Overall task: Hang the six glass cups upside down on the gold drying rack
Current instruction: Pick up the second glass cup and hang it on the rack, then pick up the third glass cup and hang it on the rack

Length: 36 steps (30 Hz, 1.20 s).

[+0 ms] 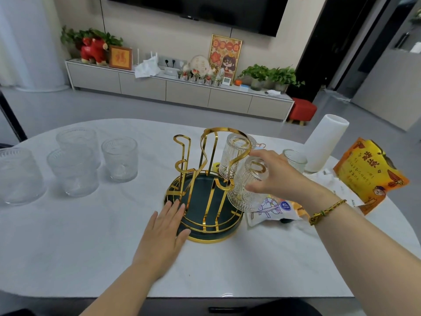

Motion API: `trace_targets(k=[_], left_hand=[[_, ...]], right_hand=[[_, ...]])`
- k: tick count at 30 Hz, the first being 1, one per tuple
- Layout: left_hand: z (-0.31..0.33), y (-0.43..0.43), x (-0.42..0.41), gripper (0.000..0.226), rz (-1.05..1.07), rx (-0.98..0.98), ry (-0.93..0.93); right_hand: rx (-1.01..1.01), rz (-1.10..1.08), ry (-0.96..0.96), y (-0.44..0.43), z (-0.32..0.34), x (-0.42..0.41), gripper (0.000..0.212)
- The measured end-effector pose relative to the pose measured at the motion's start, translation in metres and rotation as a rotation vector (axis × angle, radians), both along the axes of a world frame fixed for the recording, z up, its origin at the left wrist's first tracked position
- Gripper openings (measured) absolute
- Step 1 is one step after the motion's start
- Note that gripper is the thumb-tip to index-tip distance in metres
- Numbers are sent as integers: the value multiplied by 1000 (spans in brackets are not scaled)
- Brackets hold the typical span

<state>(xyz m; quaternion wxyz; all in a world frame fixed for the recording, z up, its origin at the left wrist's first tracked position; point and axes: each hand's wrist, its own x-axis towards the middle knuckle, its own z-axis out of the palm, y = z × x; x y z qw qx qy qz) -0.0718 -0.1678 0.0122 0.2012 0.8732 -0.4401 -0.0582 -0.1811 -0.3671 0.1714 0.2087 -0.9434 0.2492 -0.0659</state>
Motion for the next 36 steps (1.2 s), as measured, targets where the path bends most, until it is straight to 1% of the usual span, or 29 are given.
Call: trace_targets(k=[1, 4, 5, 8, 9, 10, 12, 13, 15, 17, 19, 21, 23, 25, 26, 29, 31, 33, 34, 36], left_hand=[[0, 0, 0, 90, -3, 0, 3], [1, 1, 1, 113, -2, -9, 10], [2, 1, 1, 116, -6, -6, 9], [3, 2, 2, 119, -26, -2, 9], [4, 3, 2, 116, -32, -8, 8], [6, 5, 2, 107, -35, -25, 15], [9, 10, 5, 68, -12, -79, 26], [12, 16, 8, 55, 15, -101, 16], [18, 28, 15, 44, 69, -161, -18], [24, 48, 24, 34, 148, -211, -29], [25, 74, 33, 26, 245, -234, -27], [23, 103, 44, 24, 349, -218, -18], [22, 132, 56, 25, 437, -212, -3], [22, 150, 66, 30, 503, -173, 11], [21, 156, 69, 33, 529, -161, 26], [11, 167, 75, 37, 565, -162, 92], [4, 166, 75, 40, 569, -155, 93], [-3, 166, 74, 45, 567, -154, 83], [-5, 167, 76, 50, 563, -143, 74], [-5, 168, 77, 71, 555, -120, 54]], right_hand=[[3, -3, 4, 0, 0, 0, 75], [15, -9, 6, 1, 0, -1, 77], [21, -13, 1, 2, 0, -2, 78], [43, -28, -18, 5, 0, -4, 81], [47, -33, -25, 7, 1, -5, 82], [45, -40, -32, 9, 1, -6, 82], [11, -65, -49, 11, 5, -10, 78], [-22, -78, -72, 14, 9, -10, 73], [-104, -132, -206, 21, 16, -12, 56], [-152, -186, -447, 37, 20, -8, 39], [-159, -139, -627, 65, 22, 2, 28], [-144, 18, -659, 99, 17, 18, 23], [-77, 178, -602, 133, 2, 42, 21], [37, 274, -474, 157, -23, 67, 25], [98, 285, -405, 165, -37, 81, 28], [319, 199, -273, 183, -77, 126, 48], [425, 101, -259, 181, -94, 154, 66], [474, 15, -273, 176, -107, 178, 76], [489, -17, -280, 174, -112, 189, 80], [522, -71, -282, 170, -123, 207, 92]])
